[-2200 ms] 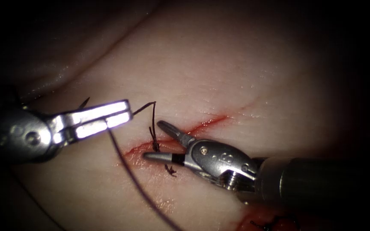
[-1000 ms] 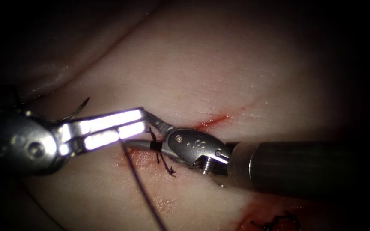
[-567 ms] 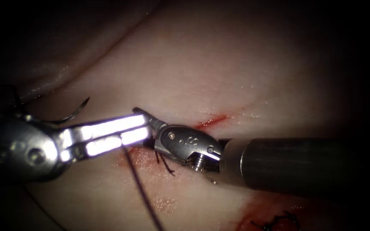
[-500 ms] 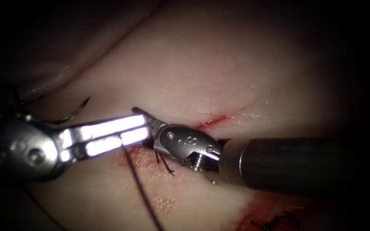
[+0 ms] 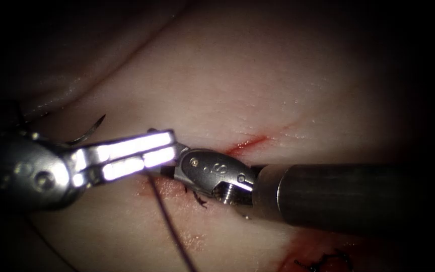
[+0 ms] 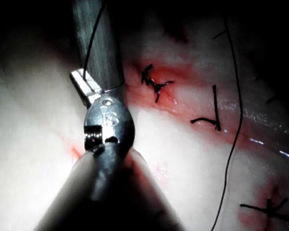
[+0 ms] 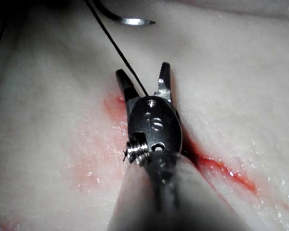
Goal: Wound Closure
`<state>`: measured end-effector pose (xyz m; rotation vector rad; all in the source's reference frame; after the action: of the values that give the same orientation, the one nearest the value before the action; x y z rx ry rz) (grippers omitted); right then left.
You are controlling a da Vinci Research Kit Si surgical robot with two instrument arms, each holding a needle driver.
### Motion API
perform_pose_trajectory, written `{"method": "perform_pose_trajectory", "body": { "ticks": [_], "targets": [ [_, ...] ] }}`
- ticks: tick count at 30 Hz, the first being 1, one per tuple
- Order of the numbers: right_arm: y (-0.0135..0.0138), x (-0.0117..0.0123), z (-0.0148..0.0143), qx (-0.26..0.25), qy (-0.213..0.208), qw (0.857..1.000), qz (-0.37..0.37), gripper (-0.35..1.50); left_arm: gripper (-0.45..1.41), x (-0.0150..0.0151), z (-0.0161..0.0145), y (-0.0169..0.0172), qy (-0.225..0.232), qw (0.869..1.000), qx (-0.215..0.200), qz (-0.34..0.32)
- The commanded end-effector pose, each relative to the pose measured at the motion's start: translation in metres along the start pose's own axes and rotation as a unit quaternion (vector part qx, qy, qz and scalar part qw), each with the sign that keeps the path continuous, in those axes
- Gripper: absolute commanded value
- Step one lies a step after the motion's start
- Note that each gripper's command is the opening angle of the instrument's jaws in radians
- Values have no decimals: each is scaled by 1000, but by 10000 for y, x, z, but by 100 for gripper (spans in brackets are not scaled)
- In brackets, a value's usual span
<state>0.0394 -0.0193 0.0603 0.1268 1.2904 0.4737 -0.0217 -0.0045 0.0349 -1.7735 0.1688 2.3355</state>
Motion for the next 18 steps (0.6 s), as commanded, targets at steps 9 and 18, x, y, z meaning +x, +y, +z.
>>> {"method": "perform_pose_trajectory", "body": {
  "ticks": [9, 18],
  "targets": [
    [-5, -11, 0, -20, -28, 999, -20, -35, -45, 1, 2, 13, 2, 1000, 1, 2],
    [3, -4, -54, 3, 1, 1000, -10, 126, -45, 0, 3, 34, 12, 1000, -8, 11]
  ]
}}
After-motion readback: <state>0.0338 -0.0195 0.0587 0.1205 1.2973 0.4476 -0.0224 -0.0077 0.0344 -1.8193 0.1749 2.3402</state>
